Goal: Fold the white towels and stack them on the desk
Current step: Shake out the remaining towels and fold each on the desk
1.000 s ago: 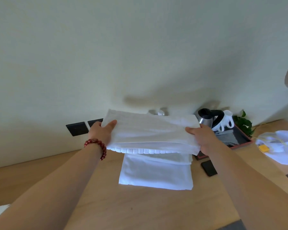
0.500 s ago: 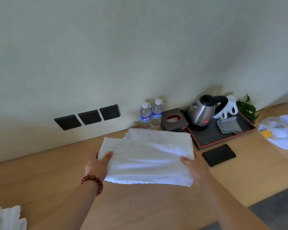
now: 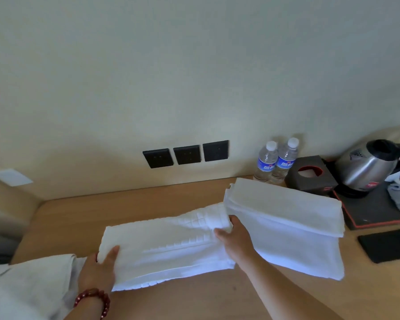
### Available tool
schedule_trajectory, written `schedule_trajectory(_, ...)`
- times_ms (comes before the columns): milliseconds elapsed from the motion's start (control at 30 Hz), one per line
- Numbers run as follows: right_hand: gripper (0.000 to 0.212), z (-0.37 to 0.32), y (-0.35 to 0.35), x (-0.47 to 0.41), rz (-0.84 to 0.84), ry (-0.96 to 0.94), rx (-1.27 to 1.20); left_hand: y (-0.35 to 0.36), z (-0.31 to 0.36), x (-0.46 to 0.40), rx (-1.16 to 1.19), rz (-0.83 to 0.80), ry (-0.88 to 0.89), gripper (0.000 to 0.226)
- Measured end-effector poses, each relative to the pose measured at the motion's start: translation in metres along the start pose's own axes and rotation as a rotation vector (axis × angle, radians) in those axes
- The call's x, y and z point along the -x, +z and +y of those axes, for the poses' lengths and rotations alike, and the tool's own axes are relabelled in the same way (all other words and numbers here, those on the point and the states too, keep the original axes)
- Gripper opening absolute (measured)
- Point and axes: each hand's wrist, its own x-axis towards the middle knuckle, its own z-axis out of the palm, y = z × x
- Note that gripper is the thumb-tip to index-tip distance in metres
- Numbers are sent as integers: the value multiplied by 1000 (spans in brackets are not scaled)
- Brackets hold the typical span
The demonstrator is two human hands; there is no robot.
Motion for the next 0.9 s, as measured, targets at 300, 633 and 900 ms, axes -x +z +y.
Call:
schedule_trajectory(300, 18, -35, 55, -78, -100, 123, 122, -9, -15, -71, 42, -91, -127, 74)
schedule_trajectory(633, 46, -23, 64, -140, -1, 249, 81, 26, 18, -110, 118, -188, -82, 45)
schedule_trajectory(900, 31, -12, 77, -153, 306, 35, 544, 62, 28, -134, 58, -107, -98, 48)
